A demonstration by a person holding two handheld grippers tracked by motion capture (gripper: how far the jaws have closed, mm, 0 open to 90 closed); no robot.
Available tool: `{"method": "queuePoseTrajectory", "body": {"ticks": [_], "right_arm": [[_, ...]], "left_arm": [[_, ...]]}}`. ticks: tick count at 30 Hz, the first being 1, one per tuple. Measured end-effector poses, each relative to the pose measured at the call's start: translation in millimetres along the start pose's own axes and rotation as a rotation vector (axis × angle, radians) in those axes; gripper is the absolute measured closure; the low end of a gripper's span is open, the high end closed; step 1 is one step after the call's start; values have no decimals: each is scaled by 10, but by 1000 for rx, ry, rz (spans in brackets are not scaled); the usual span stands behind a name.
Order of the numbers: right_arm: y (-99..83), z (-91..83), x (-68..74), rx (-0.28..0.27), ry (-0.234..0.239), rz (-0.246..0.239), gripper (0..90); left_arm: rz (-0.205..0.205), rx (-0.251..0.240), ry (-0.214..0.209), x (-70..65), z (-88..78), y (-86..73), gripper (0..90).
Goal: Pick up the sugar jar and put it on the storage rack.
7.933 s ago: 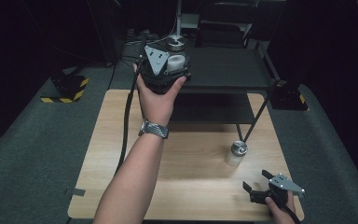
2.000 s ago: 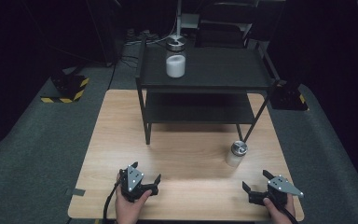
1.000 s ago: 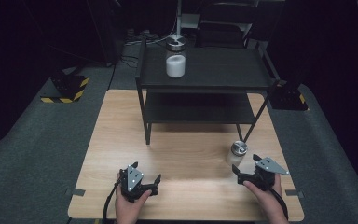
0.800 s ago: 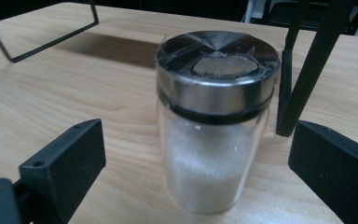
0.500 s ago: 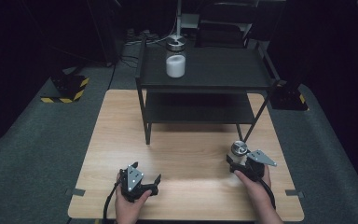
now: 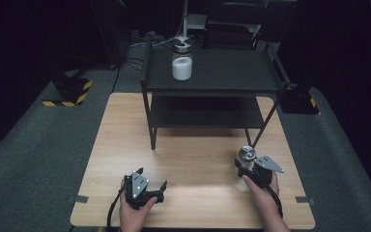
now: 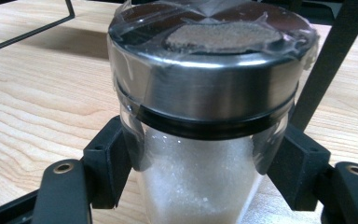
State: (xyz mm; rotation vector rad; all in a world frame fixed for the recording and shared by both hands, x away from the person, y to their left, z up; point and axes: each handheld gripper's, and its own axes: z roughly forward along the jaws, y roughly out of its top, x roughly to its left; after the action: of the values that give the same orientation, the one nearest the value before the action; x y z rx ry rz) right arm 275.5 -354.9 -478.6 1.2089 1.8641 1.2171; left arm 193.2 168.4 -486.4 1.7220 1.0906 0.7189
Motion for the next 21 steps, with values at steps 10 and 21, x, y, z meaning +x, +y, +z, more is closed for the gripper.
{"method": "queuePoseTrajectory", "body": {"ticks": [10, 21], "right_arm": [[39, -96, 24, -15, 29, -7, 305], [118, -309, 84, -53, 37, -15, 305]], "left_arm": [[9, 0, -1, -8, -2, -1, 5], [13, 0, -2, -14, -4, -2, 5]]}}
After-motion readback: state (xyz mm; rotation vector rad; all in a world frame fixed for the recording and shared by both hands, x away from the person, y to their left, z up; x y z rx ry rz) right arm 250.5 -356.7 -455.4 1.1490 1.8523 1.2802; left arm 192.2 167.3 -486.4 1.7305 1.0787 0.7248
